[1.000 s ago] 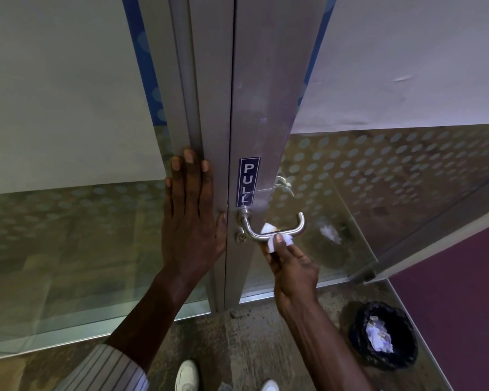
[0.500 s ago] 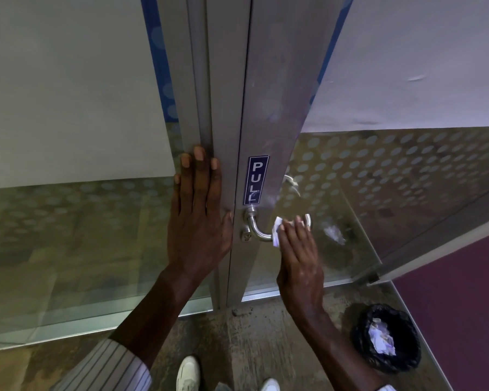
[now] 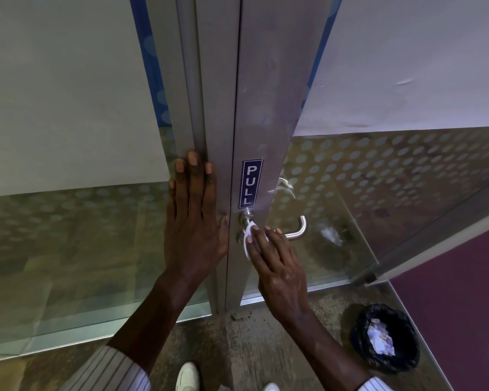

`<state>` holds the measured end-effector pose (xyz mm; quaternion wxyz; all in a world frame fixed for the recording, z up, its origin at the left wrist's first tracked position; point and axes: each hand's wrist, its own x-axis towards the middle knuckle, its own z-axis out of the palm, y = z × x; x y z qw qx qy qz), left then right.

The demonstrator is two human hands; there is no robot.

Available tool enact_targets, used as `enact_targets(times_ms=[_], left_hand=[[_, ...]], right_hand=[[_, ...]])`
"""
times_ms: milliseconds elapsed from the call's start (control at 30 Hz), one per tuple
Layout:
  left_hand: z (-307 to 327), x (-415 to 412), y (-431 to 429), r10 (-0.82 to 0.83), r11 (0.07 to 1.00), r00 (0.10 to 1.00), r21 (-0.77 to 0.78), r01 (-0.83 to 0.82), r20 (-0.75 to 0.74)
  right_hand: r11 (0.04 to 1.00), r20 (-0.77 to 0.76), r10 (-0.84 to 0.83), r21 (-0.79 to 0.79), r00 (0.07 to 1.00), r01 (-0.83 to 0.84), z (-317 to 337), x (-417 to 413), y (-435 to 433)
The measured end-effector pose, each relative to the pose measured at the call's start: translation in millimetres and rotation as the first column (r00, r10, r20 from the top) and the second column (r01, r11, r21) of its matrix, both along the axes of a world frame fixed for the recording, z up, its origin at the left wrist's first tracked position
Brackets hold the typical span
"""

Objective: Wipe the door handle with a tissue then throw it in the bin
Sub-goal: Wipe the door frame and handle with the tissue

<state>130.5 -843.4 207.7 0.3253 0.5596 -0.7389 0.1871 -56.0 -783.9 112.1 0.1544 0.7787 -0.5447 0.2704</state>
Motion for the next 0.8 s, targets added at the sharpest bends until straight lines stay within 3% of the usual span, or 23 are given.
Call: enact_targets(times_ms=[267,400,467,533,567,633,700,733,800], left_hand=[[0.0,-0.7,-0.9,0.011,1.0,1.0,-0.01,-0.011,-0.016],[0.5,-3.7,0.5,0.013,1.0,0.999,-0.008,-0.013,-0.039],[1.2,-3.6,1.4,0.008,1.0,0.999,-0.008,-0.008,-0.037],[2.0,-3.4,1.2,0.003,1.0,1.0,-0.008,-0.003,-0.027],[2.1,-3.2,1.3,0.0,1.0,1.0,-0.007,0.0,-0.025],[2.1,-3.0,1.5,-0.001,1.0,1.0,-0.007,0.001,-0.029],[2.1,-3.8,2.1,0.006,1.0,1.0,-0.012,-0.006,-0.03],[2.0,-4.2,2.1,0.008,1.0,1.0,-0.013,-0.009,-0.026],[1.6,-4.5,2.2,0.008,1.0,1.0,-0.008,-0.008,-0.023]], right_hand=[[0.989,0.133,-0.147,0.028,0.98,0.145,5.1,-61.9,5.6],[0.979,0.312,-0.204,0.088,0.928,0.185,13.4,-60.5,-9.8],[0.969,0.466,-0.247,0.139,0.85,0.206,24.4,-53.9,-15.9],[0.945,0.67,-0.327,0.228,0.666,0.235,35.8,-43.5,-20.1],[0.932,0.766,-0.361,0.277,0.532,0.234,38.7,-37.4,-21.9],[0.922,0.912,-0.376,0.35,0.164,0.169,39.7,-28.5,-26.5],[0.934,0.913,-0.336,0.355,-0.233,0.045,38.2,-25.0,-30.7],[0.942,0.874,-0.313,0.335,-0.371,-0.005,38.6,-24.0,-31.4],[0.946,0.798,-0.304,0.316,-0.52,-0.068,41.7,-20.5,-28.8]])
